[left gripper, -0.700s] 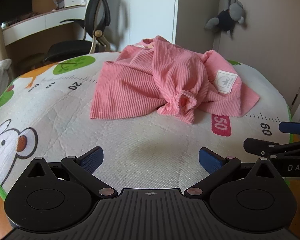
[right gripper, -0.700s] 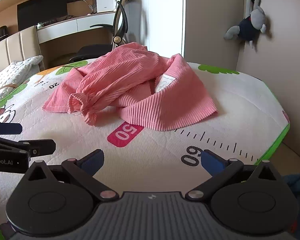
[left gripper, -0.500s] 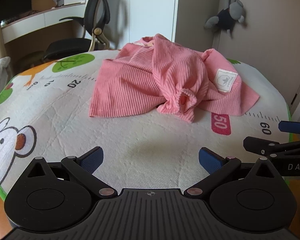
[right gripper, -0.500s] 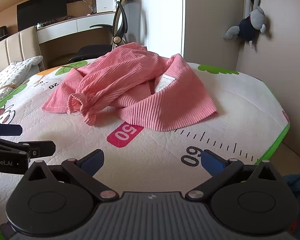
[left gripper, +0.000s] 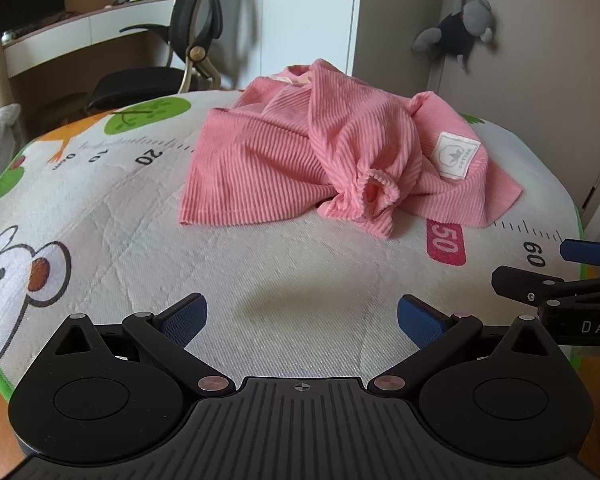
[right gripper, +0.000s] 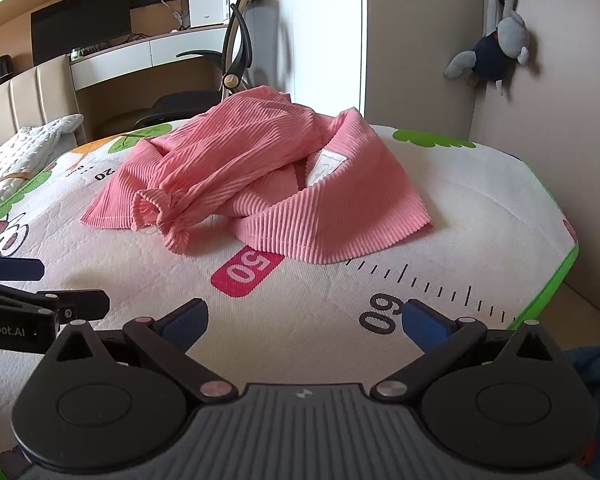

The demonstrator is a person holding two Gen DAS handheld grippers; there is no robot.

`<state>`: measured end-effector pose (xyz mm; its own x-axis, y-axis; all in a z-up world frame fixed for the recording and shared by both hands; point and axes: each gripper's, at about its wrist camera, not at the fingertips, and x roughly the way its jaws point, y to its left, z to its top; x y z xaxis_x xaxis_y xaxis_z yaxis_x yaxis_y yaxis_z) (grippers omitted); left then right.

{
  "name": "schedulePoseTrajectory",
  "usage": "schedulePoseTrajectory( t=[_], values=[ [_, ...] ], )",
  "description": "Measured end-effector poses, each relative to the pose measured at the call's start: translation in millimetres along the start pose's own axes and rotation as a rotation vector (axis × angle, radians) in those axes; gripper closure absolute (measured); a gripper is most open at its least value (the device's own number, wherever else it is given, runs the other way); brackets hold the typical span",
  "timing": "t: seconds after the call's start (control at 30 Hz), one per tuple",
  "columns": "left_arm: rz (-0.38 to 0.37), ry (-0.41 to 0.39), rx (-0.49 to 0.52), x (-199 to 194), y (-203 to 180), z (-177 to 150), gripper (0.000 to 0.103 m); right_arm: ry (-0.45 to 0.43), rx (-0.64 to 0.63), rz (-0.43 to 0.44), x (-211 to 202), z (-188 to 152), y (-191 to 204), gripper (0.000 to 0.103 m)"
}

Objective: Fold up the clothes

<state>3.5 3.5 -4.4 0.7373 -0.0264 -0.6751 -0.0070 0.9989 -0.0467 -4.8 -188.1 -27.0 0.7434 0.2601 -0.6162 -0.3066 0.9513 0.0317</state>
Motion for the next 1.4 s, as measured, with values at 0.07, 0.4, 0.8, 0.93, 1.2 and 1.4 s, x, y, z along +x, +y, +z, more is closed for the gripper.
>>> schedulePoseTrajectory(
  t=[0.07, 0.4, 0.8, 0.93, 1.2, 1.4],
  values=[
    [-0.004, 0.004, 0.0, 1, 0, -1, 0.0, 0.003, 0.003, 0.003, 2, 0, 0, 0.0],
    [-0.012, 0.019, -0.004, 4, -1, -2, 0.0, 0.026, -0.013, 0.006, 8, -3, 3, 0.0],
    [-0.015, 0.041, -0.014, 8, 1, -2, 0.0, 0.044, -0.013, 0.002, 12, -5, 4, 0.0],
    [-0.014, 0.042, -0.012, 8, 1, -2, 0.0, 0.048, -0.017, 0.002, 12, -6, 4, 0.0],
    [-0.014, 0.043, -0.011, 7, 1, -2, 0.0, 0.057, -0.018, 0.0, 14, -7, 4, 0.0],
    [-0.014, 0.043, -0.011, 7, 0, -2, 0.0, 0.06, -0.019, -0.001, 14, -7, 4, 0.0]
  ],
)
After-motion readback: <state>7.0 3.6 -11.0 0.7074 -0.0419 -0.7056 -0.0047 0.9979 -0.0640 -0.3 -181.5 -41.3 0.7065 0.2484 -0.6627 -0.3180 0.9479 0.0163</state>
